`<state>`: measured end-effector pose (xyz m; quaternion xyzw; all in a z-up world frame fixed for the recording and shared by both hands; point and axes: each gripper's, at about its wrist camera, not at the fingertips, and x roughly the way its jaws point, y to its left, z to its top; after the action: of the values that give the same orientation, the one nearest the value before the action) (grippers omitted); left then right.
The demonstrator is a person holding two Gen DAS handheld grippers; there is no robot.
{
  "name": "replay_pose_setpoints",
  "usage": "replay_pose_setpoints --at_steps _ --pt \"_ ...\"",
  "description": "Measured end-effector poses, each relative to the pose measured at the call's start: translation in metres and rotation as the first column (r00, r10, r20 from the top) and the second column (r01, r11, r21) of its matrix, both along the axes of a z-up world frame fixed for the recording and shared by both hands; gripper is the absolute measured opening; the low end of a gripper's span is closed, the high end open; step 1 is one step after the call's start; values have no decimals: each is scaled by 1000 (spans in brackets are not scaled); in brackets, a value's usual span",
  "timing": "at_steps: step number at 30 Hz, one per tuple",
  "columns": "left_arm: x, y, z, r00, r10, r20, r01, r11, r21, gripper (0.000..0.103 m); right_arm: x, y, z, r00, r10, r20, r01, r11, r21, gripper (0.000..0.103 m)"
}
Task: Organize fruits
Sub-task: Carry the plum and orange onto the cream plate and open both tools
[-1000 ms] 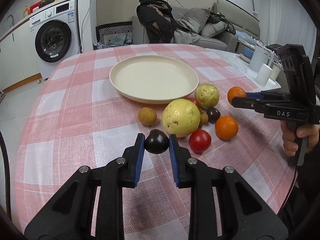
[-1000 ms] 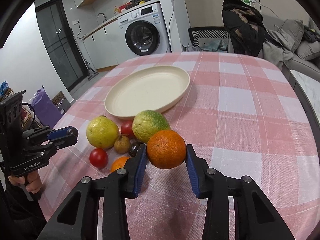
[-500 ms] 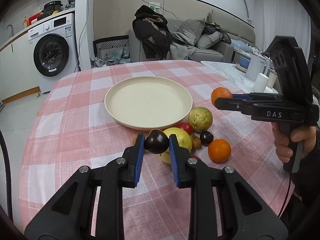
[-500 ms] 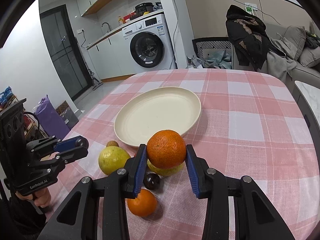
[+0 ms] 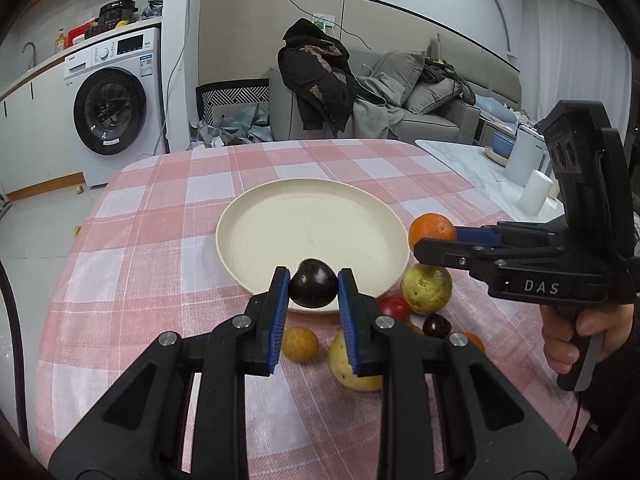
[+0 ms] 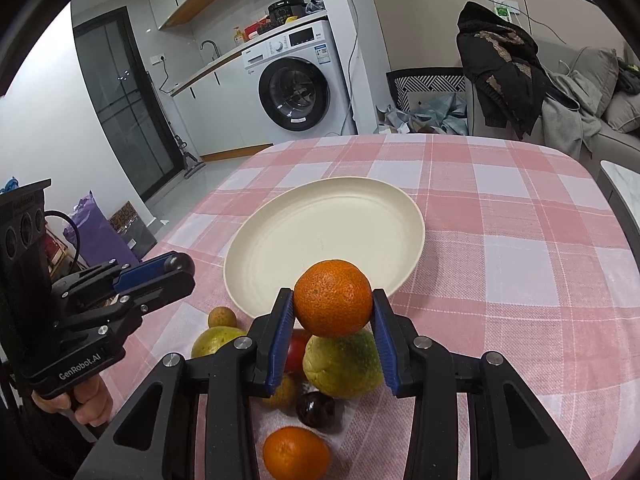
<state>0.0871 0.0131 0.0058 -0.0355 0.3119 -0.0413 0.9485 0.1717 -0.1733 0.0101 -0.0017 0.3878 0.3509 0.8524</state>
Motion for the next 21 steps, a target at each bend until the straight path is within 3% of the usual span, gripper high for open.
replay_pose_setpoints --at_steps 21 --pt "55 -4 -31 997 10 -77 -10 1000 10 22 31 28 -19 998 -23 -52 20 998 -59 39"
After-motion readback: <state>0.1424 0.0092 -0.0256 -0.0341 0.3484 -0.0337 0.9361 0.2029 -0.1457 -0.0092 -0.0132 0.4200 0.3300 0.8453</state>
